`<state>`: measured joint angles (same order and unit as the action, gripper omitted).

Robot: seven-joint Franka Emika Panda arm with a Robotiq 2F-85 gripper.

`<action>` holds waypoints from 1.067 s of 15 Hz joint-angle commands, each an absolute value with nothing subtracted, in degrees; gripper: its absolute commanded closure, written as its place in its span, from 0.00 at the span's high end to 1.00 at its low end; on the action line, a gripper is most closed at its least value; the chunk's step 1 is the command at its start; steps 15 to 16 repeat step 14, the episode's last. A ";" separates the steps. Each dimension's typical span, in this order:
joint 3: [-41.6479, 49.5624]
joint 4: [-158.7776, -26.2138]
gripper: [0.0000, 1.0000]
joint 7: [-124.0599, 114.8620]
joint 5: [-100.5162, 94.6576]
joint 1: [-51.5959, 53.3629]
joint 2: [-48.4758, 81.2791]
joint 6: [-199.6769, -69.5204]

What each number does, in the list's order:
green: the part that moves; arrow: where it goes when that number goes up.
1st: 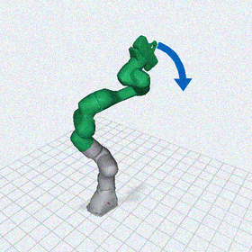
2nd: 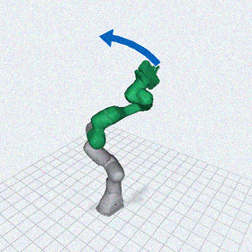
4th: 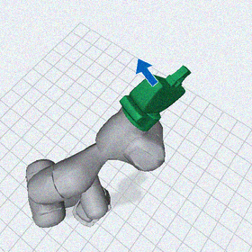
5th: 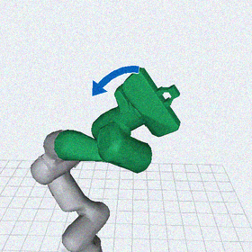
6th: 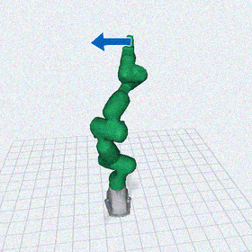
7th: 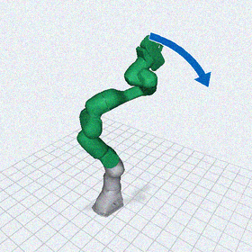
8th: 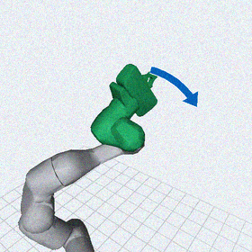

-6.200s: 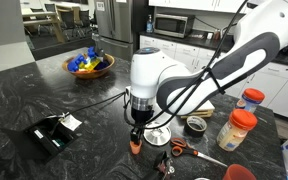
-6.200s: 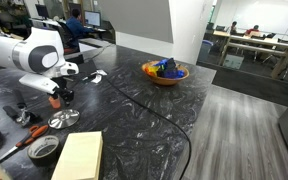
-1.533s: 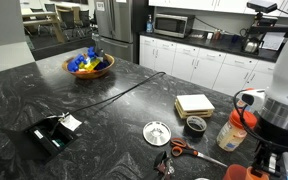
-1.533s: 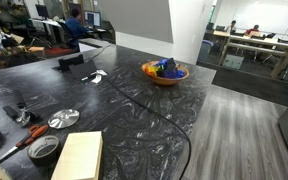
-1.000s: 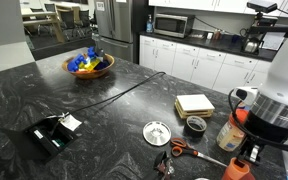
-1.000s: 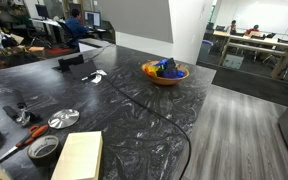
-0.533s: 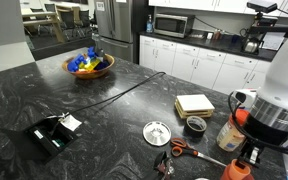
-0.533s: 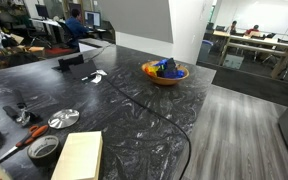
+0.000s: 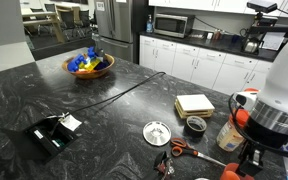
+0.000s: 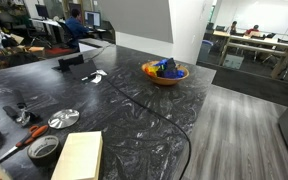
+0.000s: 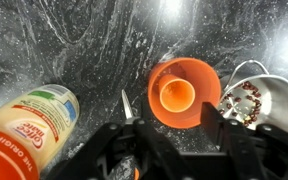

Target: Put the small orange cup in the big orange cup

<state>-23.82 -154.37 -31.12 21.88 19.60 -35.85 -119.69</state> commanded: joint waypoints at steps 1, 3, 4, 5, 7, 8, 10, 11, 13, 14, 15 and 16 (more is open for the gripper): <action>-23.83 -154.24 0.59 -31.08 21.87 19.51 -35.96 -119.41; -23.83 -154.27 0.74 -31.08 21.86 19.51 -35.95 -119.38; -23.83 -154.27 0.78 -31.08 21.86 19.51 -35.95 -119.38; -23.83 -154.27 0.78 -31.08 21.86 19.51 -35.95 -119.38; -23.83 -154.27 0.78 -31.08 21.86 19.51 -35.95 -119.38; -23.83 -154.27 0.78 -31.08 21.86 19.51 -35.95 -119.38; -23.83 -154.27 0.78 -31.08 21.86 19.51 -35.95 -119.38; -23.83 -154.27 0.78 -31.08 21.86 19.51 -35.95 -119.38; -23.83 -154.27 0.78 -31.08 21.86 19.51 -35.95 -119.38; -23.83 -154.27 0.78 -31.08 21.86 19.51 -35.95 -119.38; -23.83 -154.27 0.78 -31.08 21.86 19.51 -35.95 -119.38; -23.83 -154.27 0.78 -31.08 21.86 19.51 -35.95 -119.38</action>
